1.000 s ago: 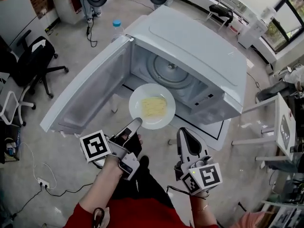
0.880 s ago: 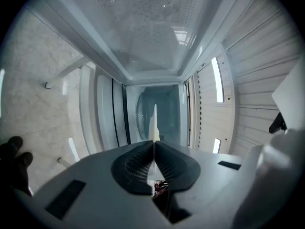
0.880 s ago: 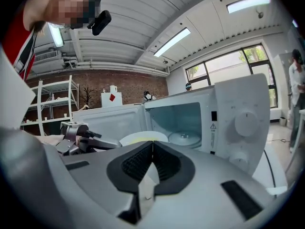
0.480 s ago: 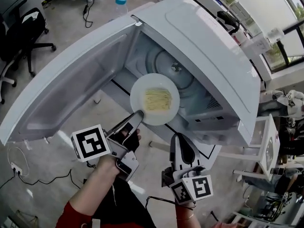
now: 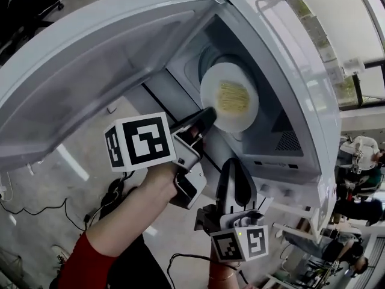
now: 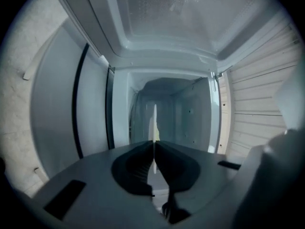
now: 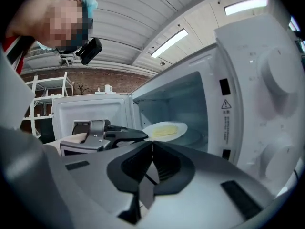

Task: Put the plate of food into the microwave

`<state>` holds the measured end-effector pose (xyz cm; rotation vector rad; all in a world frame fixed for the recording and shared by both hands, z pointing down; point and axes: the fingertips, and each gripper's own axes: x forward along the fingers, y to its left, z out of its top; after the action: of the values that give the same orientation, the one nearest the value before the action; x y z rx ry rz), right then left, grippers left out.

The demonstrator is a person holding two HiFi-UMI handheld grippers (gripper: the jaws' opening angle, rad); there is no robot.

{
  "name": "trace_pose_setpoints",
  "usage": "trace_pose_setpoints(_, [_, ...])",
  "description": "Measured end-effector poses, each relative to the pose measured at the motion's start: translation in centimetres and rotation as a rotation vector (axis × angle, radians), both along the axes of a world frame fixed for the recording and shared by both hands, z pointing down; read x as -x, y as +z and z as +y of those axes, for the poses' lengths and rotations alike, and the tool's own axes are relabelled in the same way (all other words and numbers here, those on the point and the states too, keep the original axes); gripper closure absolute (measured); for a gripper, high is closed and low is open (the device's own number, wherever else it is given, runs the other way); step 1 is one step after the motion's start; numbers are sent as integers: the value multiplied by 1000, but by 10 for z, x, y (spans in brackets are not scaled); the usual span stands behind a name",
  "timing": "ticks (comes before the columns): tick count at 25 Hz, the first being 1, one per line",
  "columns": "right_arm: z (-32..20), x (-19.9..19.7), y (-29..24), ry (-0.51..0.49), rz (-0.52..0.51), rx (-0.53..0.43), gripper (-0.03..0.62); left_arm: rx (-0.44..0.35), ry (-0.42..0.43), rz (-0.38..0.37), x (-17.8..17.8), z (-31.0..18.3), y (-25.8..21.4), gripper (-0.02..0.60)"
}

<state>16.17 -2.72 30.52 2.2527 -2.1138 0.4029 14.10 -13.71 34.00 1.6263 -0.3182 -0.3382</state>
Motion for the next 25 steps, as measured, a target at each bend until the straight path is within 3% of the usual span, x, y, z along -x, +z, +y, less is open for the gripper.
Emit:
trace_pose_setpoints(8, [-33,-6,-17,-2,65,-37,579,-5,5,-25,-36,-35,-7,561])
trace_pose_setpoints(19, [-50,-7,-26,-17,99,-57,579,-17,62,-115,-44,-45,0,561])
trace_pose_setpoints(25, [-50,-4,-26,-17,93,-45,579,-10,108,-210,-46,-50,3,560])
